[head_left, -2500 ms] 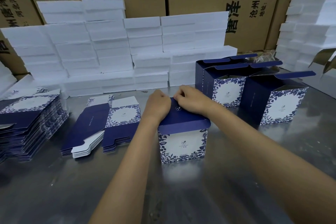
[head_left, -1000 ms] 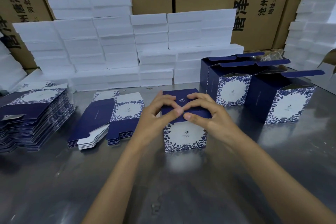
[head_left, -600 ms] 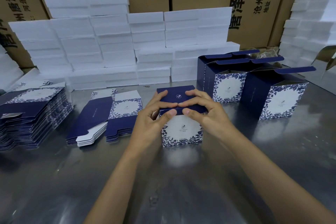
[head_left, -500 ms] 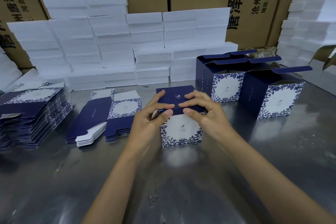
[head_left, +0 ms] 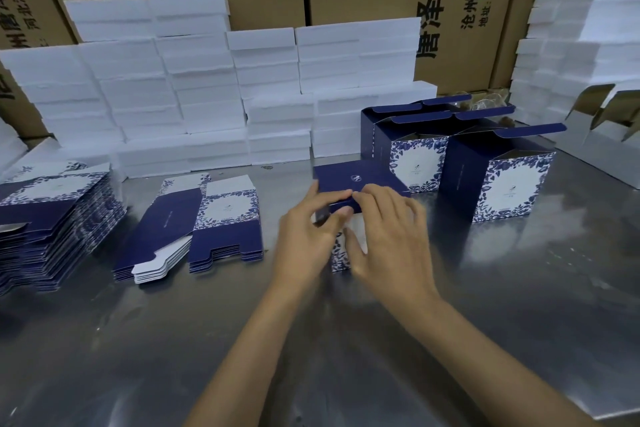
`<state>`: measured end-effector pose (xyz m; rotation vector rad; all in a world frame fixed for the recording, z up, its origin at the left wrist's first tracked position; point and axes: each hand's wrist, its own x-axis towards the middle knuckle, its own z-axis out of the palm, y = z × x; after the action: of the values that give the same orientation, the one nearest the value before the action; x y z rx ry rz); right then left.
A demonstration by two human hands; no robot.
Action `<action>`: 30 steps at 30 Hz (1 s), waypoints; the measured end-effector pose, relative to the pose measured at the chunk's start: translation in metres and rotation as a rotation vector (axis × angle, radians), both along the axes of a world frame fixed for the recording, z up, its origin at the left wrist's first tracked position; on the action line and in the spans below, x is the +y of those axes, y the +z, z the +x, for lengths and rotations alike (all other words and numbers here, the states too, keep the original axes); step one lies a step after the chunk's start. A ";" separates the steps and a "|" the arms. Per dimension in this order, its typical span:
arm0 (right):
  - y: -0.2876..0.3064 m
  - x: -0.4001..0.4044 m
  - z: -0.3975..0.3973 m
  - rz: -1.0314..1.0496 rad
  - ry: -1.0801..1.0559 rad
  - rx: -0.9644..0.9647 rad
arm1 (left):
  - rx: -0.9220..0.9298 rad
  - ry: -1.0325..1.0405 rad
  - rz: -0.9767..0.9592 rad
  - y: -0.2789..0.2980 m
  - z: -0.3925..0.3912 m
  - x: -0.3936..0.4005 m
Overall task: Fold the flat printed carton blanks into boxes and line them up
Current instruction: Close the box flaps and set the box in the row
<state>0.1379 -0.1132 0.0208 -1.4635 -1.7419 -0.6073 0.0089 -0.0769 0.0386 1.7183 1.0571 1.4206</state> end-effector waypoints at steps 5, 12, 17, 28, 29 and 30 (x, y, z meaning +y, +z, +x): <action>-0.006 0.008 0.036 -0.061 -0.202 -0.003 | 0.049 -0.095 -0.053 0.009 0.051 0.019; -0.016 0.037 0.086 -0.009 -0.213 0.143 | 0.096 -0.164 -0.066 0.010 0.105 0.044; -0.021 0.062 0.104 0.043 -0.228 0.153 | 0.138 -0.153 -0.063 0.009 0.126 0.064; -0.028 0.084 0.117 0.036 -0.215 0.186 | 0.146 -0.105 -0.063 0.000 0.145 0.077; -0.026 0.082 0.115 0.024 -0.213 0.195 | 0.148 -0.114 -0.071 0.001 0.144 0.076; -0.025 0.080 0.113 0.009 -0.216 0.204 | 0.152 -0.128 -0.079 0.001 0.142 0.075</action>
<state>0.2507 -0.0334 -0.0044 -1.6593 -1.4345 -0.5539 0.1514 -0.0022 0.0395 1.8245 1.0488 1.1688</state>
